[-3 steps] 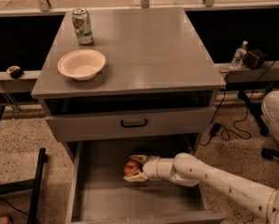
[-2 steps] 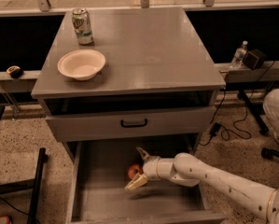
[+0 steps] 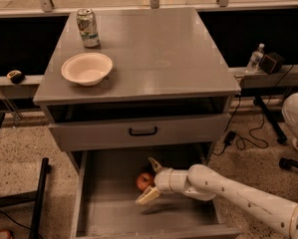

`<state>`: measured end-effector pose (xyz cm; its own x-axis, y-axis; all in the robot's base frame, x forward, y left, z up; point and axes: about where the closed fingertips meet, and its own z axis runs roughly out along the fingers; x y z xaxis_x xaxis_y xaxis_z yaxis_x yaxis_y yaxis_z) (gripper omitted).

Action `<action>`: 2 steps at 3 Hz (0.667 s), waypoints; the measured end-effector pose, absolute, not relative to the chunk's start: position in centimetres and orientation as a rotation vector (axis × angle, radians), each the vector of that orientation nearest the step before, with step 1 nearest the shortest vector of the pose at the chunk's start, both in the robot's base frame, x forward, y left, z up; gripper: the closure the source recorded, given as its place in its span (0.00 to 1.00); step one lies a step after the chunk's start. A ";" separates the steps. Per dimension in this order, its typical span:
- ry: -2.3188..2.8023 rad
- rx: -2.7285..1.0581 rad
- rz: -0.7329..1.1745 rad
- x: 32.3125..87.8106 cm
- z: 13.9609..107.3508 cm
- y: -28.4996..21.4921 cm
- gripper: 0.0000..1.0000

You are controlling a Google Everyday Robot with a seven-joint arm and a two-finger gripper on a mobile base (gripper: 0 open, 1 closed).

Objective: Place apple into middle drawer

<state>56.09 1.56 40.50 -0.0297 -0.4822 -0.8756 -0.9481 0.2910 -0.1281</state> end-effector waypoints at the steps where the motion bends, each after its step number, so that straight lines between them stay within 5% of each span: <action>1: 1.642 -1.277 0.591 54.2 42.5 -0.3 0.00; 2: 1.680 -1.207 0.551 53.3 42.5 -4.2 0.00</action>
Offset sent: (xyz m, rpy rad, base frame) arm -0.0190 -0.0187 0.0198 0.0109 -0.0450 -0.0506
